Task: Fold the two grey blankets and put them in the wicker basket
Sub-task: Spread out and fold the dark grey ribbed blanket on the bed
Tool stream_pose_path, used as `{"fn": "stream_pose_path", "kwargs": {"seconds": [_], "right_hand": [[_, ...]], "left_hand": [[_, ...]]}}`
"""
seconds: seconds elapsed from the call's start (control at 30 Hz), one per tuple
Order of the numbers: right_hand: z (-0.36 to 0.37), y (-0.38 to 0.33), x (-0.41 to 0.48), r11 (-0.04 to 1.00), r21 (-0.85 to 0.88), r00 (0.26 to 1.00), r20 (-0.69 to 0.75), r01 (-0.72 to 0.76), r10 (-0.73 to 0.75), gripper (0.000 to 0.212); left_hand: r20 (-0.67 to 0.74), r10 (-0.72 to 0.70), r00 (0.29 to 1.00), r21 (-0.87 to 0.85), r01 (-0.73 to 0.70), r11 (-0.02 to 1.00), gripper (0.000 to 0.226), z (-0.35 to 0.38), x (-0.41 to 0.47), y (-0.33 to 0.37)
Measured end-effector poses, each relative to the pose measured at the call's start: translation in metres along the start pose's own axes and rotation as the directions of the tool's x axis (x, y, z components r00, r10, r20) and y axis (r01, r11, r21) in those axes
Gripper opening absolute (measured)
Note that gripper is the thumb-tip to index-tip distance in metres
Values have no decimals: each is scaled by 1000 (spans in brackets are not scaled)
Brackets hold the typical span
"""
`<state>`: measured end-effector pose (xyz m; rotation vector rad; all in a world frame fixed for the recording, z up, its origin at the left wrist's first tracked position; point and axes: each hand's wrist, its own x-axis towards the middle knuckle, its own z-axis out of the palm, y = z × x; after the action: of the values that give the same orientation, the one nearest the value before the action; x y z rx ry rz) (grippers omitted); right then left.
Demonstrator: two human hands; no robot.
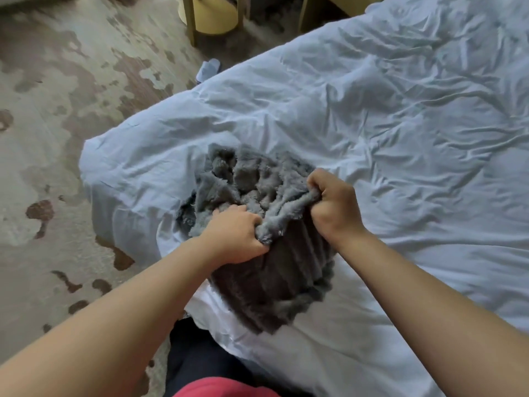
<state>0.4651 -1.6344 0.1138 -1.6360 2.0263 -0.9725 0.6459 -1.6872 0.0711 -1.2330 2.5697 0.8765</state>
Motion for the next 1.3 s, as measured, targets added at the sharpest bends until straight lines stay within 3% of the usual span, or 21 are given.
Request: {"fn": "stream_pose_path", "kwargs": {"seconds": [0.03,0.07,0.13,0.17,0.27,0.33,0.37,0.43,0.47,0.53,0.6,0.67,0.73,0.8,0.87,0.93,0.97,1.03,1.1,1.2,1.3], "right_hand": [[12,-4,15,1000,-21,1000,14,8,-8,26],[25,-6,29,999,-44,999,33,-3,4,23],[56,-5,53,995,-77,993,93,-64,72,20],[71,-2,63,988,-133,986,134,-83,101,33],[113,19,83,880,-475,953,253,-29,167,60],[132,33,97,813,-581,925,286,-39,249,66],[139,39,104,792,-608,913,290,-56,287,68],[149,48,118,760,-646,892,298,-75,341,71],[153,51,123,752,-655,889,298,-75,348,71],[156,53,129,742,-666,889,292,-76,353,69],[156,51,131,784,-616,879,329,-77,345,63],[148,46,131,902,-385,866,364,-195,343,53],[124,37,130,897,54,871,269,-440,411,31],[90,39,123,803,353,848,-47,-480,527,6],[54,52,102,812,274,739,-338,-515,583,12],[24,75,67,698,138,609,-391,-702,690,13],[16,86,46,573,125,521,-296,-810,801,6],[14,94,5,282,119,291,63,-952,955,21],[22,92,-26,86,199,163,413,-976,896,26],[36,84,-49,-66,379,186,591,-923,785,24],[40,81,-58,-54,543,268,496,-838,826,19]], "left_hand": [[-92,-62,994,-139,48,989,8,0,2,-12],[-131,-173,976,-279,131,951,13,-1,5,-24],[-89,-353,931,-506,264,821,5,1,14,-52],[-30,-394,919,-578,306,756,11,1,19,-66],[116,-445,888,-704,389,594,33,2,39,-104],[163,-462,872,-719,425,550,21,-2,52,-117],[155,-492,857,-693,449,563,18,-6,58,-119],[-18,-541,841,-472,470,746,32,-17,61,-111],[-205,-502,840,-319,427,846,42,-22,58,-103],[-519,-264,813,-128,231,964,49,-30,53,-77],[-458,-123,880,-135,68,989,45,-31,53,-51],[-159,-221,962,-188,191,964,49,-23,59,-36],[15,-339,941,-57,339,939,56,-14,67,-35],[16,-371,929,-72,371,926,57,-14,77,-33],[-13,-366,931,-94,363,927,61,-14,93,-28],[-10,-393,919,12,393,919,72,-16,104,-23],[9,-424,906,71,423,904,74,-19,109,-21],[-33,-450,893,169,448,878,63,-25,116,-17],[-219,-264,939,210,309,927,42,-26,118,-15],[-297,-36,954,65,58,996,18,-25,116,-19],[-439,-100,893,-197,13,980,31,-37,112,-27]]}}
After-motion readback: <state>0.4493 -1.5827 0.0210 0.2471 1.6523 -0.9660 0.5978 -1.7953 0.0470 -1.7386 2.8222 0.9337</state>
